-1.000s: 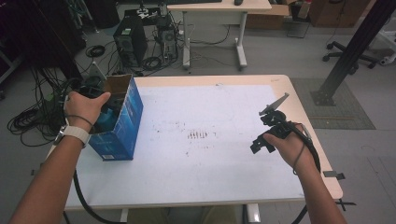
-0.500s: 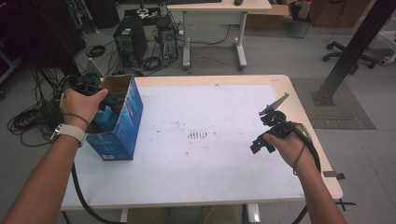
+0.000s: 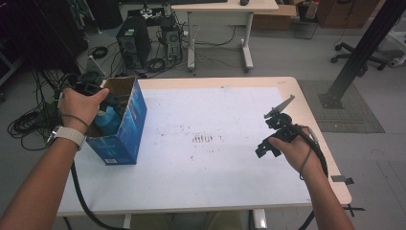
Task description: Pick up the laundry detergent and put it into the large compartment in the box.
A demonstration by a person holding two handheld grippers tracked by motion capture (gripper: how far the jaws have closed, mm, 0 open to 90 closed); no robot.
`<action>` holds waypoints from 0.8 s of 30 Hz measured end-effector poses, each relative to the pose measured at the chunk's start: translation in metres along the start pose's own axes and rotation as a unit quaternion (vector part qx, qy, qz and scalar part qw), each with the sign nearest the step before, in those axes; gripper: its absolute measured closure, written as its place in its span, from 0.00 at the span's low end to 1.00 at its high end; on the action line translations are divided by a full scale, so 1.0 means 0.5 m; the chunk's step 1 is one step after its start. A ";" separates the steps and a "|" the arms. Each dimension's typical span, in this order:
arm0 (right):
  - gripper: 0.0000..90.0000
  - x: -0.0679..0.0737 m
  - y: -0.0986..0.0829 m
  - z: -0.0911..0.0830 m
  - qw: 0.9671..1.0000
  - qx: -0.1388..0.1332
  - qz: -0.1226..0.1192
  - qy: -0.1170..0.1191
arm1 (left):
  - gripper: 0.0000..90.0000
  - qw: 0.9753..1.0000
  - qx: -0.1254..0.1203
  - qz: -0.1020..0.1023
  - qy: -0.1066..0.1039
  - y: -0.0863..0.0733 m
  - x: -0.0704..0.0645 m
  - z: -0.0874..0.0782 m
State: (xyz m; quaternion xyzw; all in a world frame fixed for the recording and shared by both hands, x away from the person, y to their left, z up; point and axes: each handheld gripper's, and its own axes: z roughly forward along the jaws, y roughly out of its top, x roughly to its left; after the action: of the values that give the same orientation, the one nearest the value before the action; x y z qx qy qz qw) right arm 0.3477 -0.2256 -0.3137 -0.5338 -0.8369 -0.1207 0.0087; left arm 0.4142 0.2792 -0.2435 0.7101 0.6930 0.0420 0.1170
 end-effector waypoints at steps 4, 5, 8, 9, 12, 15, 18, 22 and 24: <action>0.10 -0.001 -0.001 0.001 1.000 0.000 0.000 0.000 | 0.14 1.000 -0.003 0.001 0.002 0.001 -0.001 -0.009; 0.10 -0.001 -0.002 0.001 1.000 0.001 0.001 -0.001 | 0.14 1.000 -0.005 0.002 0.003 0.001 -0.003 -0.015; 0.10 -0.001 -0.003 -0.001 1.000 -0.001 0.000 0.000 | 0.12 1.000 -0.011 0.008 0.003 0.002 -0.006 -0.024; 0.10 -0.001 -0.003 -0.002 1.000 -0.002 0.000 0.000 | 0.11 1.000 -0.014 0.010 0.001 0.002 -0.008 -0.027; 0.10 -0.001 -0.003 -0.004 1.000 -0.003 0.000 0.000 | 0.11 1.000 -0.017 0.013 -0.003 0.004 -0.014 -0.037; 0.10 0.000 -0.003 -0.005 1.000 -0.004 0.000 0.000 | 0.11 1.000 -0.016 0.013 -0.004 0.006 -0.017 -0.043; 0.10 -0.001 -0.004 -0.006 1.000 -0.004 -0.001 0.001 | 0.11 1.000 -0.018 0.012 -0.004 0.009 -0.021 -0.054; 0.10 -0.003 -0.005 -0.006 1.000 -0.004 0.001 0.001 | 0.11 1.000 -0.024 0.016 0.002 0.016 -0.032 -0.073; 0.10 -0.003 -0.005 -0.007 1.000 -0.004 0.002 0.001 | 0.11 0.999 -0.029 0.019 0.008 0.019 -0.038 -0.083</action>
State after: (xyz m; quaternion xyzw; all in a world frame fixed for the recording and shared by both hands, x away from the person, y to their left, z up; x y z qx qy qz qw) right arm 0.3456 -0.2289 -0.3109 -0.5356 -0.8352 -0.1246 0.0072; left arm 0.4135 0.2648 -0.1992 0.7194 0.6786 0.0697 0.1310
